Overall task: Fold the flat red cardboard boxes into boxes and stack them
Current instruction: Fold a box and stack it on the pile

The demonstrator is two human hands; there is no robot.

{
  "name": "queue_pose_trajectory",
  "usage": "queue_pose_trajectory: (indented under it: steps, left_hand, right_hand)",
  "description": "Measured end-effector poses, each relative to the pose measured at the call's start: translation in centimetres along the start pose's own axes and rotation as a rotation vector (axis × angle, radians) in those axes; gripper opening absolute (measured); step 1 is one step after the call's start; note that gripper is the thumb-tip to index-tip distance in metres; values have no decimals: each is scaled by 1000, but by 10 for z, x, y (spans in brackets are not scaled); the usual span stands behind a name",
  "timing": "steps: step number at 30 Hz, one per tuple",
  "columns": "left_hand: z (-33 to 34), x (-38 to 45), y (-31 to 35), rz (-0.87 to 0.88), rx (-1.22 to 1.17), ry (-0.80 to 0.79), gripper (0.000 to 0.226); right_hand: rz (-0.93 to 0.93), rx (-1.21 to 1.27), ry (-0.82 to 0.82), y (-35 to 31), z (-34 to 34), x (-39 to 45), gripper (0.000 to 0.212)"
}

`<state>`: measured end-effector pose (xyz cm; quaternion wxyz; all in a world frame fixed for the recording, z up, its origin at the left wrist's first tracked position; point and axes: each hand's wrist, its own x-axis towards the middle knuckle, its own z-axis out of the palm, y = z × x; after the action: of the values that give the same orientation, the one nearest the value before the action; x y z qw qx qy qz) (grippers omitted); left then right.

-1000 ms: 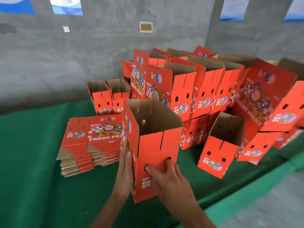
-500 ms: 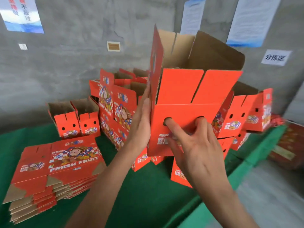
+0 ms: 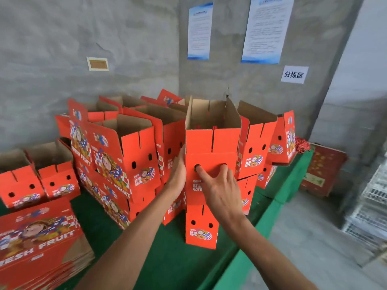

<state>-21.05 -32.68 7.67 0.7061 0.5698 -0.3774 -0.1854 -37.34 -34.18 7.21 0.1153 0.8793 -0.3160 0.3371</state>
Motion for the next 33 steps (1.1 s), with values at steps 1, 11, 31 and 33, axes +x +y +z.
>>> queue_pose_trajectory:
  steps: [1,11,31,33]
  left_hand:
    - [4,4,-7,-27,9,10,41]
    - [23,32,-61,-200,10,70,31]
    - [17,26,-50,-16,94,-2,45]
    - [4,17,-51,30,161,-22,44]
  right_hand:
    - [16,3,-21,3,9,0,61]
    - [90,-26,-169,19,65,6,73]
    - [173,137,-241,13,12,-6,32]
    - [127,227,-131,3,8,-5,23]
